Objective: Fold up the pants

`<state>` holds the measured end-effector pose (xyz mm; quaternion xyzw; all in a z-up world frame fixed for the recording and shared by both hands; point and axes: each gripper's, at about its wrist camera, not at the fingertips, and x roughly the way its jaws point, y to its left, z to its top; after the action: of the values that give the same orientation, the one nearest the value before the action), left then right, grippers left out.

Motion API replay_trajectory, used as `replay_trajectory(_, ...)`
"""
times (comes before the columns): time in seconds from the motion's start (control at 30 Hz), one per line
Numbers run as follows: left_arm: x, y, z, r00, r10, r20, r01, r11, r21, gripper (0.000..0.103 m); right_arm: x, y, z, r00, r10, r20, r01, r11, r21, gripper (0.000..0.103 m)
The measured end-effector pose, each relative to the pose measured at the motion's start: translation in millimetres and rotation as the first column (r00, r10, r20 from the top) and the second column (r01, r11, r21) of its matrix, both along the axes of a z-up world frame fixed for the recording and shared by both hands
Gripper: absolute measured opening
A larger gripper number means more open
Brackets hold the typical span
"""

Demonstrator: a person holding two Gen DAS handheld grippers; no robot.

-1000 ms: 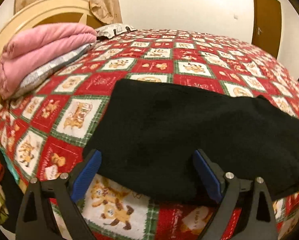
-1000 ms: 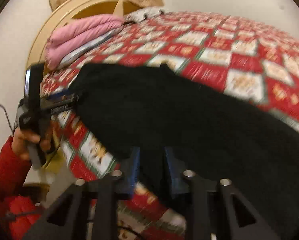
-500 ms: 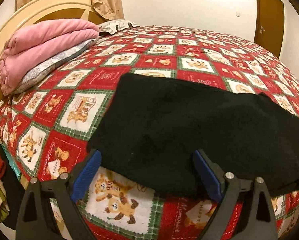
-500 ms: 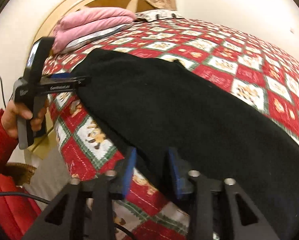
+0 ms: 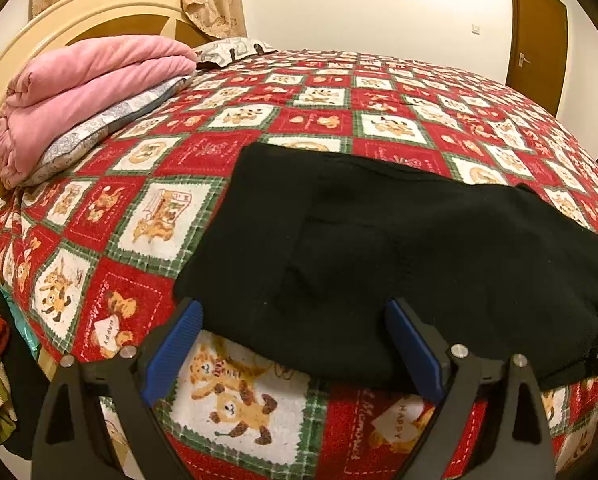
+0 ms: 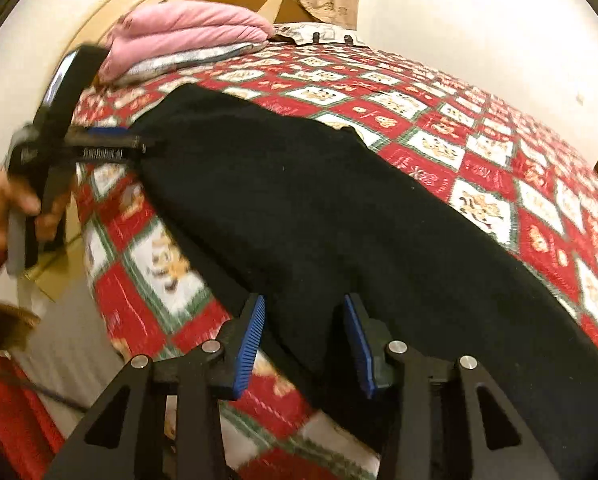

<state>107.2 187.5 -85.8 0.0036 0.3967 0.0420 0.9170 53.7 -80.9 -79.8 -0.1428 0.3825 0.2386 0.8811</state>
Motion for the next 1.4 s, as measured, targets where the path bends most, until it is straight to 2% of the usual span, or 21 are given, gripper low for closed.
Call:
replay_trajectory(0.2, 0.2, 0.0, 0.6, 1.000, 0.003, -0.004, -0.003, 1.000, -0.005, 0.096, 1.5, 4.2, -2.2, 0.999, -0.015, 0.046, 0.017, 0.999, -0.051, 0.042)
replay_trajectory(0.23, 0.4, -0.1, 0.7, 1.000, 0.003, -0.005, -0.003, 1.000, -0.006, 0.096, 5.3, 5.7, -1.6, 0.998, -0.029, 0.053, 0.032, 0.998, -0.045, 0.039)
replay_trajectory(0.3, 0.4, 0.2, 0.5, 1.000, 0.003, -0.005, -0.003, 1.000, -0.005, 0.096, 11.0, 8.4, 0.7, 0.997, -0.050, 0.051, 0.051, 0.998, -0.024, 0.014)
replay_trajectory(0.37, -0.3, 0.2, 0.4, 1.000, 0.002, -0.006, -0.002, 1.000, -0.005, 0.096, 12.9, 11.3, 3.1, 0.998, -0.056, 0.038, 0.056, 0.998, -0.011, 0.009)
replay_trajectory(0.43, -0.2, 0.4, 0.4, 1.000, -0.002, -0.005, 0.002, 1.000, -0.005, 0.096, 10.9, 10.0, 3.8, 0.999, -0.046, 0.017, 0.047, 0.999, -0.005, 0.007)
replay_trajectory(0.6, 0.0, 4.7, 0.7, 1.000, 0.013, -0.002, -0.013, 1.000, -0.003, 0.096, -0.6, -2.2, 7.6, 0.996, -0.005, -0.091, 0.013, 0.996, 0.088, 0.006)
replay_trajectory(0.67, 1.5, 8.6, 0.1, 1.000, 0.024, -0.005, -0.024, 1.000, -0.010, 0.096, -4.9, -0.1, -0.7, 0.996, -0.002, -0.091, 0.008, 0.998, 0.069, 0.006)
replay_trajectory(0.73, 2.7, 10.9, 1.0, 0.999, 0.030, -0.014, -0.030, 0.999, -0.025, 0.096, -4.9, -1.1, -6.1, 0.997, -0.009, -0.074, 0.016, 0.996, 0.093, 0.007)
replay_trajectory(0.8, 1.1, 6.8, 6.5, 1.000, 0.010, -0.009, -0.010, 1.000, -0.024, 0.096, -3.3, -7.0, -2.8, 0.996, -0.019, -0.084, 0.031, 0.988, 0.150, 0.011)
replay_trajectory(0.87, -3.0, -3.5, 16.3, 0.999, -0.043, 0.024, 0.043, 0.999, -0.019, 0.096, -0.6, -17.5, 5.7, 0.990, -0.044, -0.136, 0.073, 0.974, 0.214, 0.016)
replay_trajectory(0.93, -7.9, -20.4, 26.5, 0.991, -0.121, 0.059, 0.123, 0.992, -0.023, 0.096, -3.7, -35.7, 22.5, 0.988, -0.070, -0.140, 0.113, 0.938, 0.327, 0.017)
replay_trajectory(0.97, -9.7, -31.8, 30.6, 0.983, -0.167, 0.074, 0.170, 0.985, -0.026, 0.096, -4.1, -44.4, 29.3, 0.988, -0.082, -0.131, 0.125, 0.919, 0.373, 0.022)
replay_trajectory(1.0, -11.2, -46.1, 33.9, 0.973, -0.215, 0.088, 0.217, 0.976, -0.023, 0.096, -4.6, -55.6, 38.5, 0.987, -0.105, -0.124, 0.148, 0.894, 0.422, 0.040)
replay_trajectory(1.07, -11.9, -72.5, 36.2, 0.957, -0.270, 0.107, 0.272, 0.962, -0.005, 0.096, -2.3, -74.5, 51.2, 0.978, -0.176, -0.111, 0.207, 0.859, 0.468, 0.063)
replay_trajectory(1.1, -10.6, -86.8, 35.2, 0.951, -0.290, 0.105, 0.293, 0.956, -0.006, 0.096, -1.1, -84.0, 54.9, 0.969, -0.229, -0.090, 0.244, 0.849, 0.469, 0.063)
replay_trajectory(1.13, -8.8, -99.5, 33.3, 0.944, -0.317, 0.092, 0.320, 0.947, -0.017, 0.096, 1.8, -95.1, 55.9, 0.948, -0.309, -0.073, 0.310, 0.849, 0.428, 0.063)
replay_trajectory(1.23, -12.0, -138.4, 24.0, 0.913, -0.402, 0.070, 0.405, 0.914, -0.034, 0.096, 8.1, -120.1, 44.7, 0.904, -0.416, -0.095, 0.426, 0.860, 0.282, 0.063)
replay_trajectory(1.3, -23.4, -160.6, 14.3, 0.881, -0.470, 0.064, 0.469, 0.883, 0.021, 0.096, 1.7, -138.4, 37.4, 0.886, -0.453, -0.095, 0.462, 0.857, 0.228, 0.063)
replay_trajectory(1.33, -29.0, -169.9, 4.6, 0.867, -0.497, 0.041, 0.493, 0.867, 0.070, 0.096, -3.8, -153.1, 31.2, 0.868, -0.486, -0.100, 0.497, 0.851, 0.168, 0.063)
replay_trajectory(1.37, -33.2, -172.7, -0.4, 0.866, -0.498, 0.039, 0.493, 0.865, 0.099, 0.096, -9.3, -169.8, 26.1, 0.845, -0.525, -0.106, 0.535, 0.836, 0.122, 0.063)
replay_trajectory(1.4, -38.0, -168.6, 0.2, 0.868, -0.491, 0.072, 0.485, 0.870, 0.087, 0.096, -13.9, -186.6, 24.2, 0.825, -0.554, -0.111, 0.565, 0.818, 0.109, 0.063)
